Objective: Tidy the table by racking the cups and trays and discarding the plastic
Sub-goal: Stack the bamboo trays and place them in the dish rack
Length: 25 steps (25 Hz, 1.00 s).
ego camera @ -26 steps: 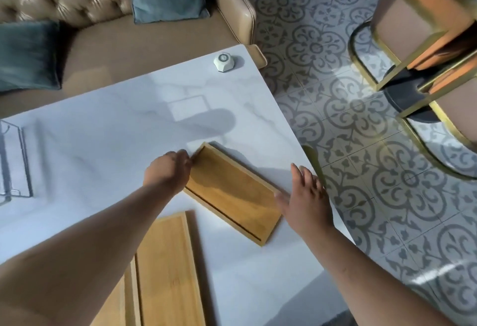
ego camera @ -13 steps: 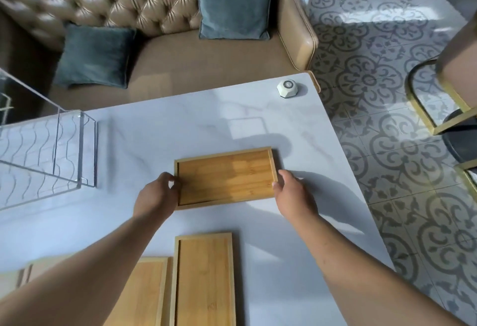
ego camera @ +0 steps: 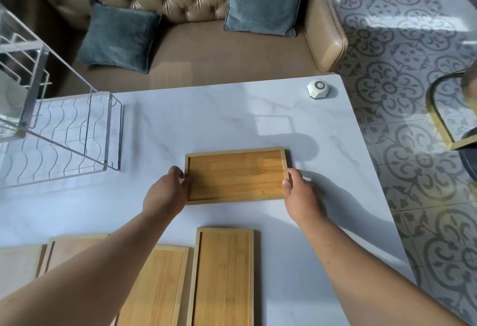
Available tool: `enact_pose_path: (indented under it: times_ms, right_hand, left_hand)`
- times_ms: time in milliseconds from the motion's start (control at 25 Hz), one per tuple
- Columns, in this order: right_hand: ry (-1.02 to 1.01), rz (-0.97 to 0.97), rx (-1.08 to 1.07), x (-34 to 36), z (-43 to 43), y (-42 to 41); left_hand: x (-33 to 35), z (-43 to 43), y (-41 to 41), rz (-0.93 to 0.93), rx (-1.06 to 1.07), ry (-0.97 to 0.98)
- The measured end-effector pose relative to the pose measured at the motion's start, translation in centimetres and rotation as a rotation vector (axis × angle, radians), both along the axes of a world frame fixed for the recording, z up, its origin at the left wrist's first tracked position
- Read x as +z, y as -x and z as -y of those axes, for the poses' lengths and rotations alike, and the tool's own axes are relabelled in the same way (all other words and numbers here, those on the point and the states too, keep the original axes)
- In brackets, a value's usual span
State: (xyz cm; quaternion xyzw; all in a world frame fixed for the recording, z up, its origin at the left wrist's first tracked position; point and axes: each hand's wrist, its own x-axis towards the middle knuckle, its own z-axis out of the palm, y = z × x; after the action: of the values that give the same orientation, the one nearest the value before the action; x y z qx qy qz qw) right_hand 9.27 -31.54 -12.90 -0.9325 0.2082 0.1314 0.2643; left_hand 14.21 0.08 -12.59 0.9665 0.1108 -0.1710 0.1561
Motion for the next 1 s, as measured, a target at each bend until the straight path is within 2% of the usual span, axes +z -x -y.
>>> enact_pose_path:
  times_ms: [80,160,240,320,600,840,1000]
  right_hand:
    - [-0.031,0.005,-0.038,0.2,-0.2,0.6]
    - [-0.082,0.038,-0.092,0.6,-0.2,2.3]
    - [-0.102,0.023,-0.113,1.2,0.0,5.1]
    - [-0.088,-0.037,-0.127,1.4,0.4,8.3]
    - [-0.023,-0.104,-0.222,1.5,3.8,17.7]
    - [-0.008,-0.154,-0.333,2.0,6.8,20.5]
    - [-0.031,-0.170,-0.354,2.2,7.1,20.8]
  left_hand:
    - [1.1,0.1,1.0,0.135,-0.082,0.000]
    - [1.6,0.9,3.1,0.247,-0.412,0.056]
    - [1.9,2.1,5.6,0.173,-0.733,0.078]
    - [1.7,3.5,7.2,0.077,-0.836,0.064]
    - [1.1,6.5,9.2,0.094,-0.698,0.016]
    - [0.6,8.8,11.1,-0.001,-0.462,-0.058]
    - [0.1,9.7,12.1,-0.053,-0.330,-0.041]
